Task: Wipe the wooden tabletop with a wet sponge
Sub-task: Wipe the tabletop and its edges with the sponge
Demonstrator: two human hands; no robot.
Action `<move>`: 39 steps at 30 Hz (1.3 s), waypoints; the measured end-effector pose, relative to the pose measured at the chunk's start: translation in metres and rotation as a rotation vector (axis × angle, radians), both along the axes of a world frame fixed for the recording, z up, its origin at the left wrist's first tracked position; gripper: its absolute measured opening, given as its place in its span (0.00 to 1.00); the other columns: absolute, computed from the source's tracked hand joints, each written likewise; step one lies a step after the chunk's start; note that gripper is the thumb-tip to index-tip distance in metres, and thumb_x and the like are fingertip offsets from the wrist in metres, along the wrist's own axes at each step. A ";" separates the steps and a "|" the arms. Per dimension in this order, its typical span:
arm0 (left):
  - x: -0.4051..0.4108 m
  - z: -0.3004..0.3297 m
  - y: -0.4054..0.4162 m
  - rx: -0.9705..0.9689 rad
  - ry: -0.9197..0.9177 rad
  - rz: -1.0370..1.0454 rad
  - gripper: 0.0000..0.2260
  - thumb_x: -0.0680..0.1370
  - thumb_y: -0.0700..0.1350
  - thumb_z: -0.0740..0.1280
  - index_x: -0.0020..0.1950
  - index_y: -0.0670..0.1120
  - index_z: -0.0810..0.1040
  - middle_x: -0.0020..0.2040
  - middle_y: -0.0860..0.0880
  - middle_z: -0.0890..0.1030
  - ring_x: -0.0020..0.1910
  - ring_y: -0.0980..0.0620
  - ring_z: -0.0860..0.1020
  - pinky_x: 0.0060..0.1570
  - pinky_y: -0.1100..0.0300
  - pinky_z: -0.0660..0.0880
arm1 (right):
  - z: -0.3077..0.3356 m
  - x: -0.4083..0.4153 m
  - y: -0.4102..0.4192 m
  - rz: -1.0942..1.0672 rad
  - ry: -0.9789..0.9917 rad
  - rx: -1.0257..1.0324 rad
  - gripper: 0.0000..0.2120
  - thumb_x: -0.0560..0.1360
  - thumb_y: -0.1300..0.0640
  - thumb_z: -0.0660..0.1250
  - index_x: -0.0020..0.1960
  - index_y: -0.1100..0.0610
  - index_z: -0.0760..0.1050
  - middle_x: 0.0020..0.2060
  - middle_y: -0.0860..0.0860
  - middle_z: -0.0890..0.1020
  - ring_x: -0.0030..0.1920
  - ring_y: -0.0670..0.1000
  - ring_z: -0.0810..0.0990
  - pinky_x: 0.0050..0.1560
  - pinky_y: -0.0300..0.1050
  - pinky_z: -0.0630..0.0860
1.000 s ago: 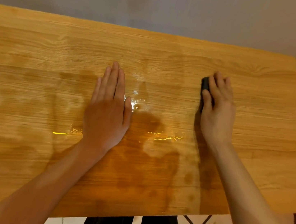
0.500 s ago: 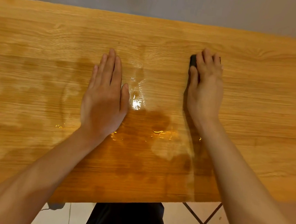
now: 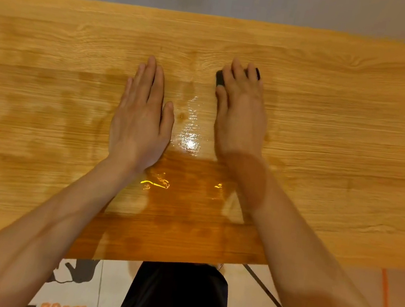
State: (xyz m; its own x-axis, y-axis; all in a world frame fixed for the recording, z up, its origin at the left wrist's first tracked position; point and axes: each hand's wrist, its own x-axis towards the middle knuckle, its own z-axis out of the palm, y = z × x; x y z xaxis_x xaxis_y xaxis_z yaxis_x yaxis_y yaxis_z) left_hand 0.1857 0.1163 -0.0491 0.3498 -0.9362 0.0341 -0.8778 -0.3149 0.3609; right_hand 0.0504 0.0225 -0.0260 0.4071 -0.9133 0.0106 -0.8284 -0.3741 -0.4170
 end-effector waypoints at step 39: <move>-0.070 0.001 0.086 0.008 0.008 0.064 0.26 0.85 0.45 0.52 0.81 0.37 0.54 0.83 0.42 0.52 0.82 0.46 0.50 0.81 0.50 0.48 | 0.006 -0.106 0.051 0.283 -0.110 0.046 0.15 0.76 0.67 0.67 0.62 0.62 0.77 0.65 0.60 0.76 0.69 0.64 0.71 0.71 0.59 0.63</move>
State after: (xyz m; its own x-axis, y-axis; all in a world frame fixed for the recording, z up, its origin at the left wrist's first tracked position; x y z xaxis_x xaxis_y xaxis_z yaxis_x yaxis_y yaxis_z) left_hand 0.1154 0.2020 -0.0478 0.4096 -0.9119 0.0234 -0.8526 -0.3736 0.3654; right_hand -0.0559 0.0739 -0.0200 0.6442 -0.7643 0.0299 -0.6429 -0.5622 -0.5203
